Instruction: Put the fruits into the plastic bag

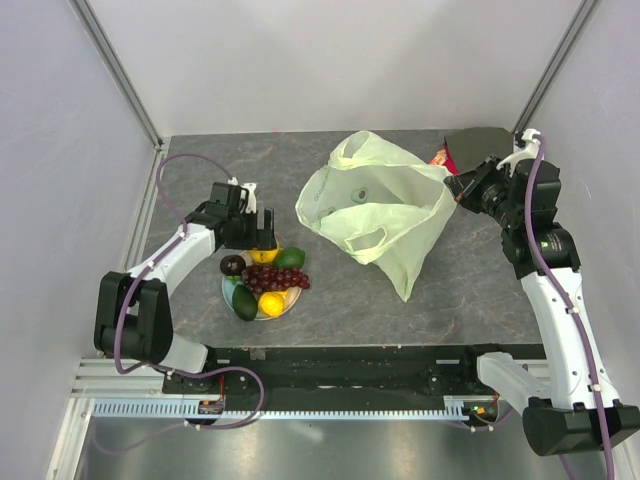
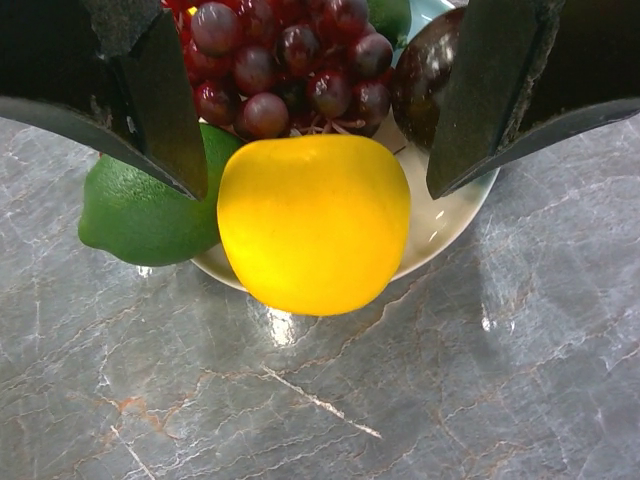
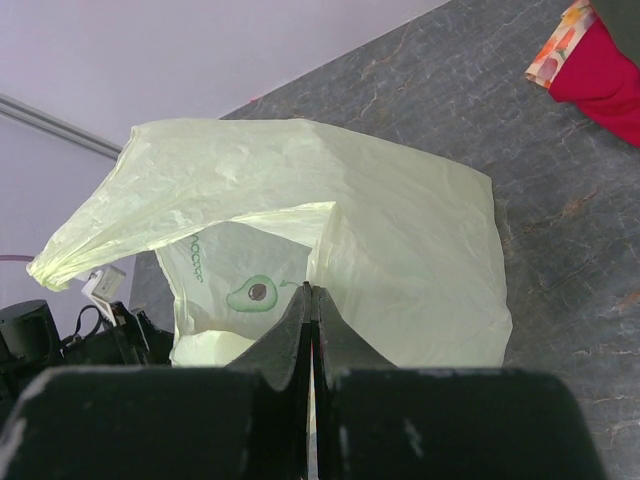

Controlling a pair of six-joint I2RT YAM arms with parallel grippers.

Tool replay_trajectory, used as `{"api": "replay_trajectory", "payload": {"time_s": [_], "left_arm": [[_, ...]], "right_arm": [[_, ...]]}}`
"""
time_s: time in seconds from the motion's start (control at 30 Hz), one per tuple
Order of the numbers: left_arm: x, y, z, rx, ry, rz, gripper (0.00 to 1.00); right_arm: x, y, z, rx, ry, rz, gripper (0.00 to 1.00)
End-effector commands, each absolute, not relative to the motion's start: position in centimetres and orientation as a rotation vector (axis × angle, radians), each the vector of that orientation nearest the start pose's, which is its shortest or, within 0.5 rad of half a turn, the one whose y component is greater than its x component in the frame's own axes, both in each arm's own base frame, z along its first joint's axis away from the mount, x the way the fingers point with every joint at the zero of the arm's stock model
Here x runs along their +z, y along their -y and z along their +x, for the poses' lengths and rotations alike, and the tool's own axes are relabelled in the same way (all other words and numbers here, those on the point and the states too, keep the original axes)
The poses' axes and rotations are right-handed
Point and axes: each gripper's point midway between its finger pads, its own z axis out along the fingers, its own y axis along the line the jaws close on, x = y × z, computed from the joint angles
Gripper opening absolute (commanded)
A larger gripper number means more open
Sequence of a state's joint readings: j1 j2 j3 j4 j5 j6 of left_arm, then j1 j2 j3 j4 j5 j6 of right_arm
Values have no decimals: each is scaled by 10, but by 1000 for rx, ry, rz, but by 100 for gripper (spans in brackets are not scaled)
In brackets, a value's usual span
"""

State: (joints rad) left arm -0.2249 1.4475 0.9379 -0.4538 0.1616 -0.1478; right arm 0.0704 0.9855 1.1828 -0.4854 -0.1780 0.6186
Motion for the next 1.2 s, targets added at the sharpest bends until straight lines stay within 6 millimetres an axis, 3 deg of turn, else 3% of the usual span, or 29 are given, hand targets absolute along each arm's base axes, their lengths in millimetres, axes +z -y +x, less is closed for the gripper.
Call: {"api": "replay_trajectory", "payload": {"time_s": [0.0, 0.47, 0.6, 0.73, 1.03, 1.17], "left_arm": [[96, 115, 344, -365, -2469, 257, 97], [77, 117, 344, -375, -2530, 254, 95], [77, 115, 343, -367, -2527, 260, 90], [81, 114, 345, -353, -2511, 262, 73], [107, 115, 353, -355, -2439, 252, 67], [126, 103, 358, -283, -2382, 217, 67]], "right_arm": [[348, -78, 326, 644, -1829, 394, 0], [343, -77, 324, 642, -1834, 407, 0], [343, -77, 325, 640, -1834, 406, 0], [343, -77, 324, 641, -1834, 405, 0], [343, -76, 323, 637, -1832, 408, 0], [345, -75, 323, 636, -1825, 408, 0]]}}
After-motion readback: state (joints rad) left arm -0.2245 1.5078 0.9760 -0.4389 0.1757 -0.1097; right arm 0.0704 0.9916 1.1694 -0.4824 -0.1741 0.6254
